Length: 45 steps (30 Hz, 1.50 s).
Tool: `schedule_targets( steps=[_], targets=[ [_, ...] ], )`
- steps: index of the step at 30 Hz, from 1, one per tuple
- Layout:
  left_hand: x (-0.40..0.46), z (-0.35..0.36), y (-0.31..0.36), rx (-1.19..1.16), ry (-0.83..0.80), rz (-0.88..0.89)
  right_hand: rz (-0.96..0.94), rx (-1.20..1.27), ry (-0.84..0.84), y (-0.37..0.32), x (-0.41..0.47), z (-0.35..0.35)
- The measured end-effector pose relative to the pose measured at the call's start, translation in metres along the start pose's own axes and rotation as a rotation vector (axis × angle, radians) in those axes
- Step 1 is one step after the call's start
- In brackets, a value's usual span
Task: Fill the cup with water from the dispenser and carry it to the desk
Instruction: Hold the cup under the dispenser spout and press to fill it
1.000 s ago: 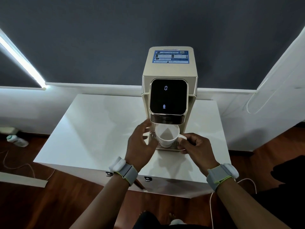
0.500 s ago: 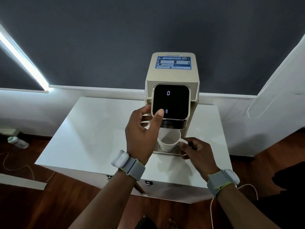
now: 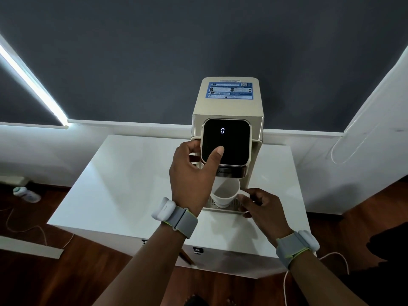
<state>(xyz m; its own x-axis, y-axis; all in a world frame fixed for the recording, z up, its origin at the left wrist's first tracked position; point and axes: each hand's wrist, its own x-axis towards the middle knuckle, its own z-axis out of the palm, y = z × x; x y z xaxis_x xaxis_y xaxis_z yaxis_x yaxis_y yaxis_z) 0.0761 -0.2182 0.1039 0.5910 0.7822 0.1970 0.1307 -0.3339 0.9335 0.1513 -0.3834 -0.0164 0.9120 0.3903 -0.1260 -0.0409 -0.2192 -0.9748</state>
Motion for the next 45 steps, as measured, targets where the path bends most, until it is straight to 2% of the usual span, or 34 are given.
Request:
schedule_targets(
  steps=[45],
  targets=[
    [-0.0043, 0.0032, -0.0026, -0.033, 0.012, -0.028, -0.006, -0.042, 0.008, 0.0008, 0.0025, -0.0006]
  ],
)
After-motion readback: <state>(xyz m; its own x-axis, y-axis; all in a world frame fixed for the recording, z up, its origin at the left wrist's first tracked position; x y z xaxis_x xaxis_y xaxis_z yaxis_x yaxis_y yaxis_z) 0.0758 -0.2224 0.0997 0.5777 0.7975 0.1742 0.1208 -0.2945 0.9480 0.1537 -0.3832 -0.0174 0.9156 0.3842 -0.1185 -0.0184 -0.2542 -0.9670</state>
